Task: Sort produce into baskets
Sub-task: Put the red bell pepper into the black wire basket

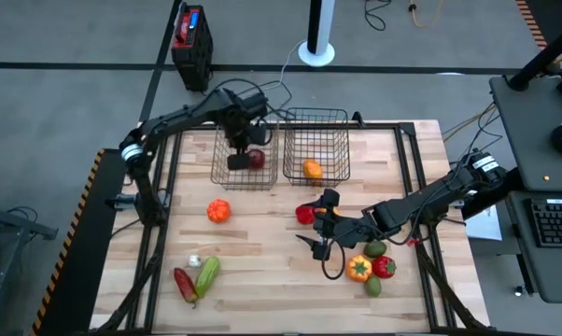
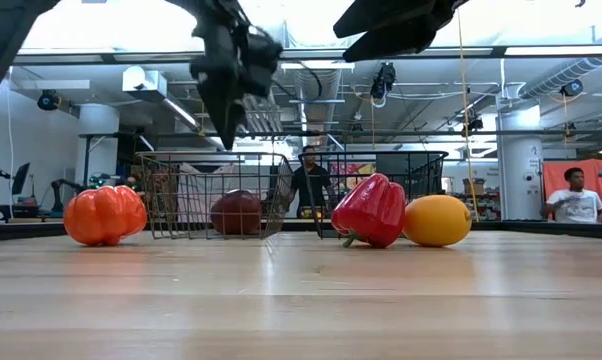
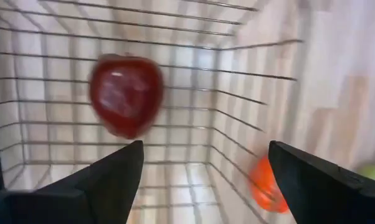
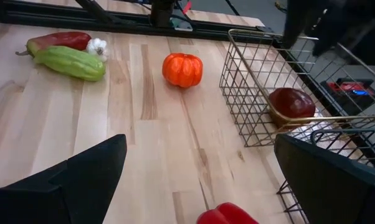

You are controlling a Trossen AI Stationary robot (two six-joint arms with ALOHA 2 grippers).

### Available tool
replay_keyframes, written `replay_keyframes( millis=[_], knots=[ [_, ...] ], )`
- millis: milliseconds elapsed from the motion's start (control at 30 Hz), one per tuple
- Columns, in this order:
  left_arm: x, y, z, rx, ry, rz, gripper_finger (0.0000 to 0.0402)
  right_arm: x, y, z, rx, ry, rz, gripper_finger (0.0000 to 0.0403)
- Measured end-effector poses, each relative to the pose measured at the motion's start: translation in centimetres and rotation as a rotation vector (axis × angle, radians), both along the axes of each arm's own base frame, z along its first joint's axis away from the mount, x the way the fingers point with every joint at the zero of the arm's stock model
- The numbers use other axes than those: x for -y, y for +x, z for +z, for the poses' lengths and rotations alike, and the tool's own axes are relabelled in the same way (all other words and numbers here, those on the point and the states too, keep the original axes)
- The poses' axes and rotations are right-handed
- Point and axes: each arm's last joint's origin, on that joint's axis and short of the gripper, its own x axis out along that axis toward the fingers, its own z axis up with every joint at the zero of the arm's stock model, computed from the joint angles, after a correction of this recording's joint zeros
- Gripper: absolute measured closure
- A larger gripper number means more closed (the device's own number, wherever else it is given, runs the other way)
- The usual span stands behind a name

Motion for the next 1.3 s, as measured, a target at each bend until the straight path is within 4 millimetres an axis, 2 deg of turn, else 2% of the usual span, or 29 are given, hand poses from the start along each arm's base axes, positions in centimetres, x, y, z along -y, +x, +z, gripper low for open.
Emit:
replay_keyframes(
  millis=[167,300,400,500,700,867,1133,1300],
  knots=[
    [4.7,-0.3,3.0,0.056,0.049,-0.043,0.0093,-0.3,0.0,0.1,-0.014,0.036,0.071,0.0003],
    [9.2,-1.5,5.4,0.153,0.076,-0.074,0.0101,-0.6,0.1,0.2,-0.023,0.079,0.141,0.0003],
    [12.6,-2.9,6.5,0.229,0.132,-0.07,0.0103,-0.8,0.1,0.2,-0.036,0.126,0.206,0.0003],
    [15.9,-4.3,6.6,0.307,0.249,-0.01,0.0103,-1.1,0.1,0.2,-0.051,0.201,0.274,0.0003],
    [21.9,-7.1,5.2,0.522,0.426,0.083,0.0103,-1.3,0.1,0.2,-0.053,0.23,0.316,0.0003],
    [25.7,-8.2,2.9,0.7,0.46,0.117,0.0103,-1.3,0.1,0.2,-0.048,0.319,0.268,0.0003],
    [28.8,-8.9,-0.7,0.78,0.496,0.207,0.0104,-1.3,0.1,0.3,-0.036,0.375,0.235,0.0003],
    [29.7,-8.7,-2.4,0.77,0.53,0.228,0.0104,-1.0,0.3,1.0,-0.053,0.284,0.156,0.0003]
  ],
)
